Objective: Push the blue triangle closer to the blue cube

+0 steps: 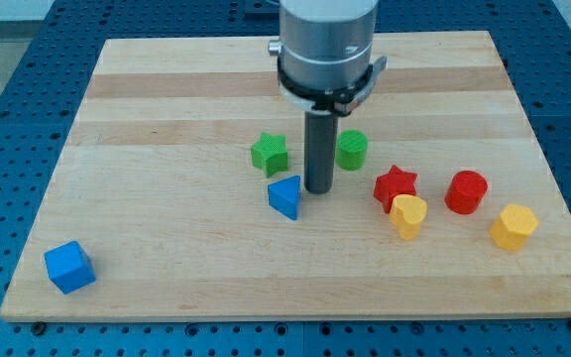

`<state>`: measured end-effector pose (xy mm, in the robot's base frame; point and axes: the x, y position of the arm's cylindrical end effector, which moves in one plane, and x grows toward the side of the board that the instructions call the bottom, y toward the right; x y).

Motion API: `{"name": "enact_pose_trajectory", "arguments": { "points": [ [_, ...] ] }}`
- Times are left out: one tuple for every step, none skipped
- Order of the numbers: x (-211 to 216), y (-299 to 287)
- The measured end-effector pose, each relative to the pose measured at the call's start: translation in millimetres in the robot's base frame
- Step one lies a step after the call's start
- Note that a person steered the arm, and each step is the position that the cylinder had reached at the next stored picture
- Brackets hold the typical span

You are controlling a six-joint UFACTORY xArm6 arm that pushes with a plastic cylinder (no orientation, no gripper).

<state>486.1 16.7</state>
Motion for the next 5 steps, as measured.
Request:
{"name": "enact_pose_trajectory", "arguments": {
  "points": [
    [23.6, -29.2],
    [32.0, -116.4],
    [31.6, -165.0],
    [36.6, -155.1],
    [36.4, -127.0]
  ]
}}
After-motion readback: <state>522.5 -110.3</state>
